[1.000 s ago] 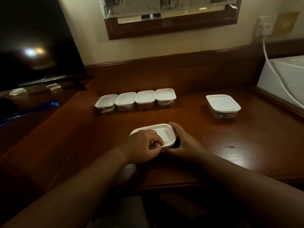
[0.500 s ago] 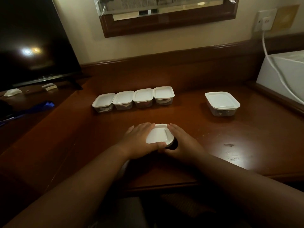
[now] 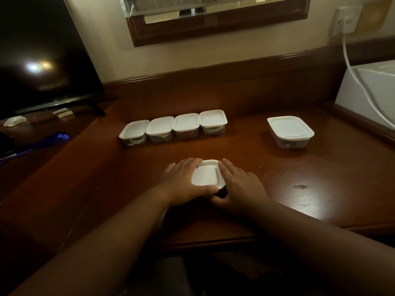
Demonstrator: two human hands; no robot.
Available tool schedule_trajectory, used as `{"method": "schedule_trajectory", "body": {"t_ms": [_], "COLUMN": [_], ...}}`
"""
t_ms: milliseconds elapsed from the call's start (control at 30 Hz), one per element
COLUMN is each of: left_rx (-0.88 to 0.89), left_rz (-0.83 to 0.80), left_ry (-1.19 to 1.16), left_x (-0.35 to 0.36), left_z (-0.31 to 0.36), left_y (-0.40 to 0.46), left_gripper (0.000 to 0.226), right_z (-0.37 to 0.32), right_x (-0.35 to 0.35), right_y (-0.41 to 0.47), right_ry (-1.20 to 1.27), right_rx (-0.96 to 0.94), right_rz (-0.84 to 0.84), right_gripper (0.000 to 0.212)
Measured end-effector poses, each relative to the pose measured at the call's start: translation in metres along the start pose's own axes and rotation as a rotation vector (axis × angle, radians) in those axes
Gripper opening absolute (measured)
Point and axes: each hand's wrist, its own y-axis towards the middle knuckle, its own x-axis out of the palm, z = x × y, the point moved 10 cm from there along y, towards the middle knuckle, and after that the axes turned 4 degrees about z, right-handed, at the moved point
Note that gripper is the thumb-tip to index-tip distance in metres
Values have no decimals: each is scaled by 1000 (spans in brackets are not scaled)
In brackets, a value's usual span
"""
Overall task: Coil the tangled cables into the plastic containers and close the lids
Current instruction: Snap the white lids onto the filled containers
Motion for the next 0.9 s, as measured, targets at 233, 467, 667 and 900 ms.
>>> {"method": "schedule_trajectory", "body": {"t_ms": [233, 467, 667, 900], "left_rx": [-8, 40, 40, 169], "left_rz": [14, -122, -229, -227], "left_ry": [14, 38, -51, -18], "left_x": [-1, -2, -12, -10], "left_z": [0, 1, -15, 8], "left_y": [-2, 2, 8, -15], "left_gripper": [97, 96, 70, 78], "right_z": [-4, -12, -21, -51], "right_x": [-3, -11, -19, -22], "right_y": [3, -1, -19, -29], "right_ry": [-75, -272, -273, -81], "right_rx": [-51, -119, -186, -385], "right_rz": [-24, -110, -80, -93], "right_gripper": [97, 101, 87, 56]}}
